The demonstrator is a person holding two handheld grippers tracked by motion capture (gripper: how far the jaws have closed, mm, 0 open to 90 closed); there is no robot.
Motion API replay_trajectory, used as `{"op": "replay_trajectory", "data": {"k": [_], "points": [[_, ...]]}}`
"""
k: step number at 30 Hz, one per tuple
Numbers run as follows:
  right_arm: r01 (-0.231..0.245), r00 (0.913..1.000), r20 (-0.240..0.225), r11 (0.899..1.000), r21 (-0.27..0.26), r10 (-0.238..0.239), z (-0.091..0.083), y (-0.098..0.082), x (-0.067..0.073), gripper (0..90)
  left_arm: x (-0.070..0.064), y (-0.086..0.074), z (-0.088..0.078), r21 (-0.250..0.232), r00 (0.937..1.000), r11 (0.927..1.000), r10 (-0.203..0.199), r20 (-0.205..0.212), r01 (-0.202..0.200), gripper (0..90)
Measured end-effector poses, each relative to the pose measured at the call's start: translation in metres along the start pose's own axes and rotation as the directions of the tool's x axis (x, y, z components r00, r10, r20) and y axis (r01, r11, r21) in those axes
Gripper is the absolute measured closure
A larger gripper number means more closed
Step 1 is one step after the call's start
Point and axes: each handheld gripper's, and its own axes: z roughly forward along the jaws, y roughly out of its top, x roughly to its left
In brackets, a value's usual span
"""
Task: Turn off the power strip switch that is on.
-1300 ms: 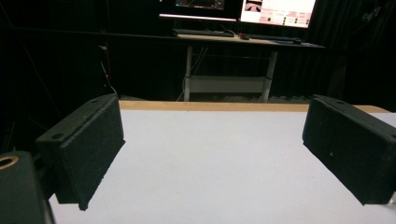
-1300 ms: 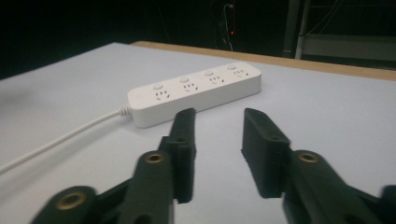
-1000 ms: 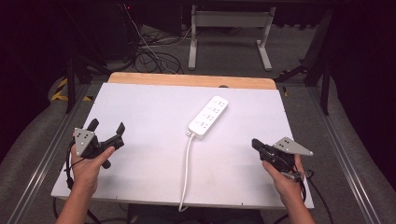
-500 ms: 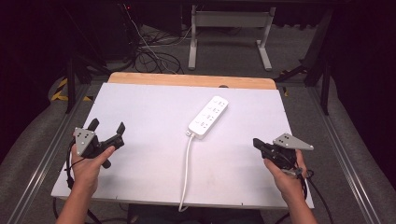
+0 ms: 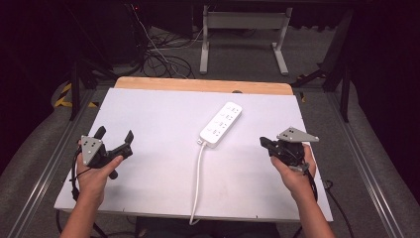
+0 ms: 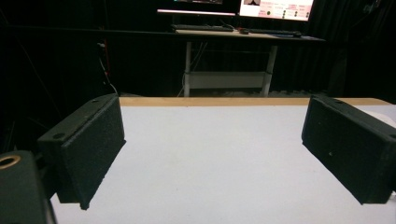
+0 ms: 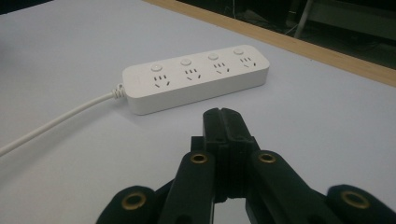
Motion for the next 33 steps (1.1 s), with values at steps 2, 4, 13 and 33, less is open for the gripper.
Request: {"op": "replay_trajectory", "data": {"k": [2,4,13,33], "points": [[0.003,1.0000,-0.003,1.000,0.005,-0.003,0.004,0.004,0.000,90.0,0.000,0.000,0.000,0.002,1.0000,1.0000,0.004,0.001,-0.004,6.5],[0.003,1.0000,-0.006,1.000,0.007,-0.003,0.008,0.008,0.001,90.0,0.001,0.000,0.000,0.004,0.9999,1.0000,0.009,-0.006,-0.009,6.5],[0.034,0.9994,-0.004,0.999,0.024,-0.034,0.022,0.023,0.003,90.0,0.002,-0.001,-0.001,0.007,0.9999,0.9999,0.009,-0.008,-0.009,7.1],[0.077,0.9963,-0.043,0.995,0.058,-0.075,0.057,0.042,0.010,90.0,0.001,-0.002,-0.004,0.016,0.9992,0.9990,0.041,-0.001,-0.041,7.1]]}}
